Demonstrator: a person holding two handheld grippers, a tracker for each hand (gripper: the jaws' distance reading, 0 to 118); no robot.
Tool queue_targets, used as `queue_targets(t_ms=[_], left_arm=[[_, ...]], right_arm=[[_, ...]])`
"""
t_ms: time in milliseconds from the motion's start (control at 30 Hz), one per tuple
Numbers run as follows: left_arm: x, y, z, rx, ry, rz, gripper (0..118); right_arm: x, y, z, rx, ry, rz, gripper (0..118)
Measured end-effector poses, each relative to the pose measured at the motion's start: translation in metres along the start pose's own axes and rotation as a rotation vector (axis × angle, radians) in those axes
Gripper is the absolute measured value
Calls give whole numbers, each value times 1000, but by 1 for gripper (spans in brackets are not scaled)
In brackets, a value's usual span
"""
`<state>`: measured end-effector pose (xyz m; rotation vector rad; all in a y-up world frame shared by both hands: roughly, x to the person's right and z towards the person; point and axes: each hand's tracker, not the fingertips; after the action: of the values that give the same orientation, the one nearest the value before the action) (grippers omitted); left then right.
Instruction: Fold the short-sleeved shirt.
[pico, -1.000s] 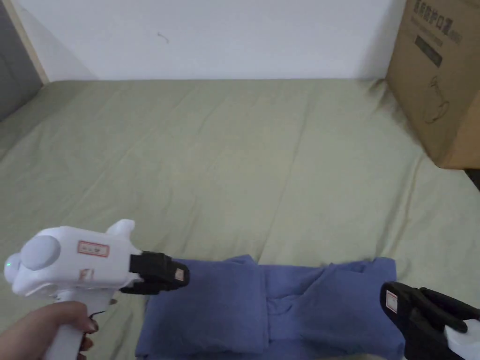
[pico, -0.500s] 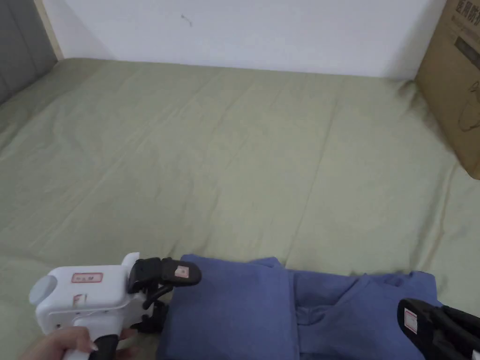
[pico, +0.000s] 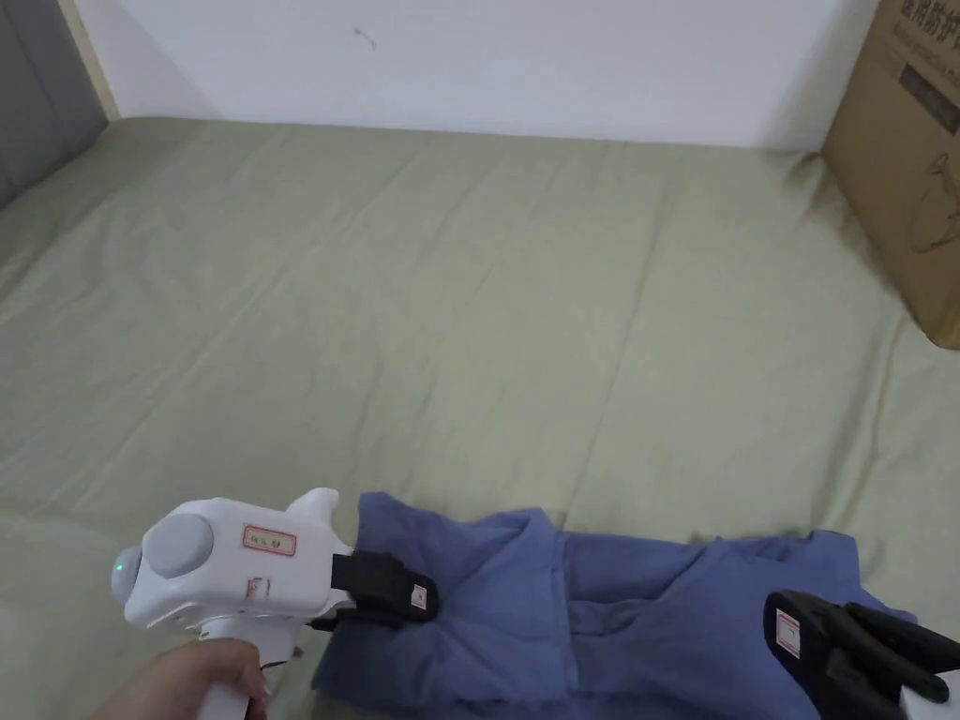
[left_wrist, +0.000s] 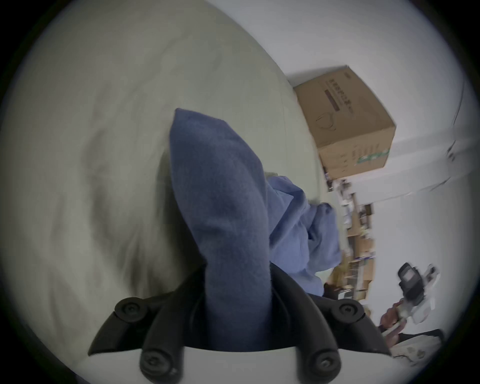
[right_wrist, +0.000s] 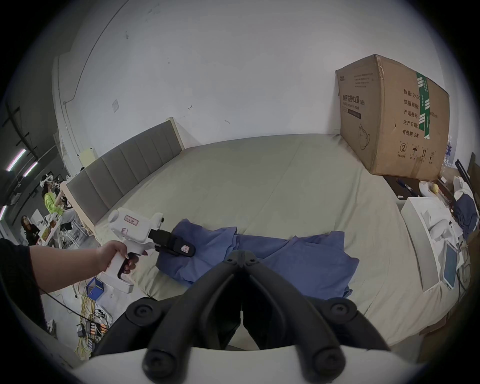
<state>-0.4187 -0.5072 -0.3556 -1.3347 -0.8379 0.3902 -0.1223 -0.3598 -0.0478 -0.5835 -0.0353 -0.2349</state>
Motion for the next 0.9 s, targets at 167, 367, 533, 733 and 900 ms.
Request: queue_targets(t_ms=[167, 367, 533, 733, 900], left_arm=[[47, 0, 36, -3, 357, -231, 11], [92, -11, 40, -42, 948, -536, 11], [152, -13, 2, -89, 752, -517, 11], [207, -5, -78, -235, 324, -277, 46], [214, 2, -85, -154, 72, -163, 118]], right_arm=[[11, 0, 6, 32, 14, -26, 0], [31, -7, 15, 65, 20, -77, 0], [51, -14, 30, 78, 2, -115, 0], [76, -20, 48, 84, -49, -189, 0], [89, -22, 58, 104, -77, -241, 0]])
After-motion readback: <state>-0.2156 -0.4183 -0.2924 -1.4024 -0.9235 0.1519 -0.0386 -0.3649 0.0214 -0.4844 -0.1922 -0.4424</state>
